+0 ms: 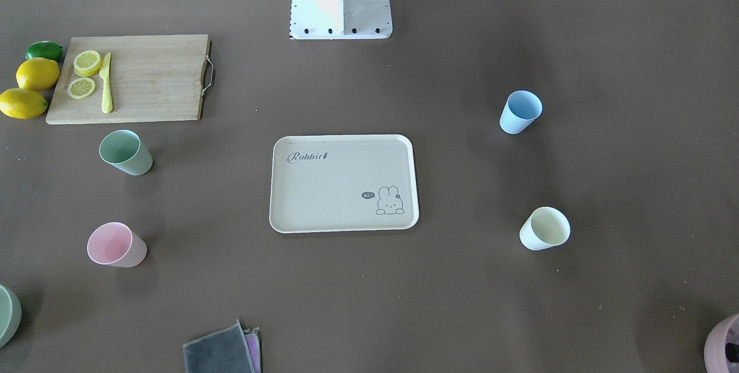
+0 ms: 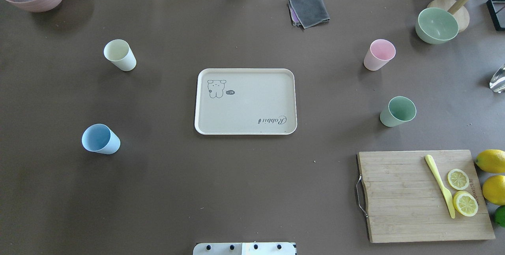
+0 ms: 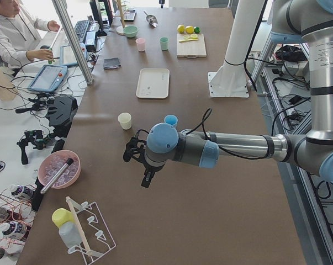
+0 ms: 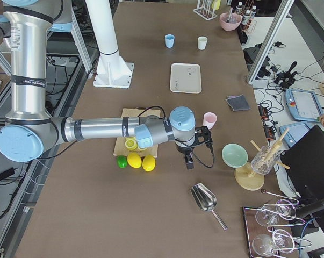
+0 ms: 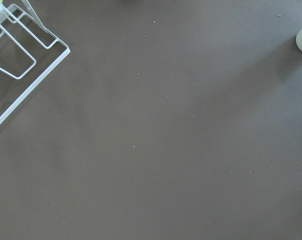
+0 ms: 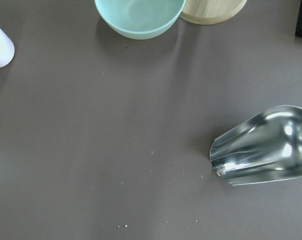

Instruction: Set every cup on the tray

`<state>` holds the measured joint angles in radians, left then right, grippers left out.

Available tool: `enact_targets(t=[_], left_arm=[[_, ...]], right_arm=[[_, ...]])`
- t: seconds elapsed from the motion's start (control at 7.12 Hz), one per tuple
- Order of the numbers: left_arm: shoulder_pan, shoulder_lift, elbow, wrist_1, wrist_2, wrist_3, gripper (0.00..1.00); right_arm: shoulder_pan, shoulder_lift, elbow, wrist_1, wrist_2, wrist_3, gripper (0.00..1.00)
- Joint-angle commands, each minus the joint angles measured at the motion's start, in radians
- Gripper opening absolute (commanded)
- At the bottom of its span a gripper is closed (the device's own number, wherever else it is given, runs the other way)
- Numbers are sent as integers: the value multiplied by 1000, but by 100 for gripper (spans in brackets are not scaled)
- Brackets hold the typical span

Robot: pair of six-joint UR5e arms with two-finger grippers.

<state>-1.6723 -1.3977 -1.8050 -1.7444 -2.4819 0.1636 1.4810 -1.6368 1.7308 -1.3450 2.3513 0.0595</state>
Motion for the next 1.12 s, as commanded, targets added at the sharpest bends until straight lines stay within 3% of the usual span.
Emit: enact_targets(t=[0.0, 0.98], left_arm=[[-7, 23, -23, -35, 49, 61, 98], [2, 31, -17, -46, 40, -15, 98]], right_arm=[[-1, 8, 7, -20, -10, -1, 100], [-10, 14, 9, -8, -9, -1, 100]])
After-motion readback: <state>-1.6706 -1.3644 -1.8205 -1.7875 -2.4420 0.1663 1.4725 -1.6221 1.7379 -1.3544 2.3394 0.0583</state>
